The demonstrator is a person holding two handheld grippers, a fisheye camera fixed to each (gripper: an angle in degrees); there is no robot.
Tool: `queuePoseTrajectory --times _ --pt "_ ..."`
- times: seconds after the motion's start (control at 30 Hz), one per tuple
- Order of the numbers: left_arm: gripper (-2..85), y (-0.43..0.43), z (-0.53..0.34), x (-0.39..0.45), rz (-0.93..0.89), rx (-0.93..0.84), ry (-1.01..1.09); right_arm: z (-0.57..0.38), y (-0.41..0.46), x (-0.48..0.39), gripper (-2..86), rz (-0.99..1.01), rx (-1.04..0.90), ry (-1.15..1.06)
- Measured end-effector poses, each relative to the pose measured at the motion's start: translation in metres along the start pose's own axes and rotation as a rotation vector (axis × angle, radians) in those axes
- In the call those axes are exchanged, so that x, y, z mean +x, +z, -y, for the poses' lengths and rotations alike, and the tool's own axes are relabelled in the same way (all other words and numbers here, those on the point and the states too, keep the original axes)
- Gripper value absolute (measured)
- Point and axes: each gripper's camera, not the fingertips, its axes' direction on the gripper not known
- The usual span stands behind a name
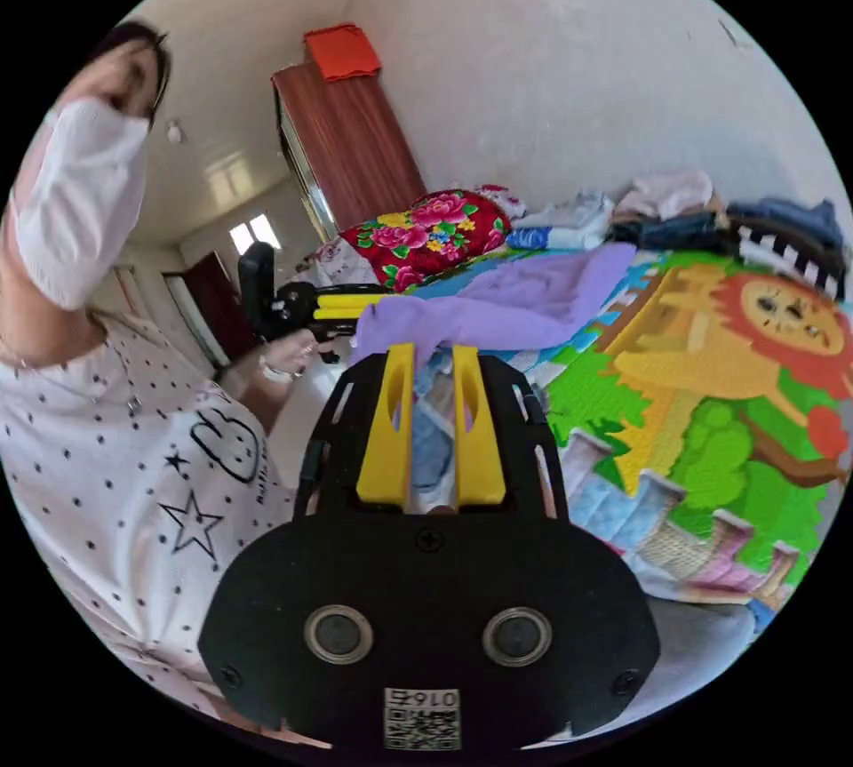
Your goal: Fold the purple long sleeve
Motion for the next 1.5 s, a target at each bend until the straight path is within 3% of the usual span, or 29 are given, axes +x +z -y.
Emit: queuePoseTrajectory --times 0.1,0.27,0.47,0.53,0.57,0.67,0.87,1.13,1.2,1.5 --pt "-0.2 0.007 0.020 -0.023 -0.058 -0.041 -0.047 -0.034 0.014 -0.063 11.7 -0.312 0.044 -0.228" --pt "-0.2 0.024 0.042 -0.043 -0.089 -0.079 -0.070 -0.075 0.113 -0.150 19.6 -0.650 -0.156 -0.540" --pt "0.3 0.046 0.045 -0.030 -0.067 -0.106 -0.033 -0.069 0.210 -0.229 20.8 -0.792 -0.123 -0.853" --pt "0.7 0.053 0.043 -0.023 -0.063 -0.109 -0.021 -0.069 0.231 -0.246 18.3 -0.828 -0.094 -0.941" --pt "1.3 0.059 0.041 -0.018 -0.060 -0.108 -0.018 -0.071 0.242 -0.257 12.2 -0.836 -0.076 -1.000" --pt "3.9 0.073 0.030 -0.003 -0.018 -0.079 -0.002 -0.063 0.263 -0.270 4.5 -0.715 -0.206 -1.022" --pt "9.8 0.110 0.001 0.038 0.054 -0.041 0.041 -0.023 0.277 -0.263 2.9 -0.449 -0.281 -0.773" --pt "5.5 0.179 0.000 0.098 0.312 -0.052 0.184 0.002 0.322 -0.256 2.8 -0.411 -0.341 -0.742" --pt "4.2 0.190 0.009 0.098 0.273 -0.077 0.244 0.009 0.329 -0.251 2.8 -0.391 -0.366 -0.741" --pt "2.4 0.234 0.072 0.055 -0.406 -0.226 0.383 0.064 0.315 -0.231 2.9 -0.079 -0.531 -0.755"
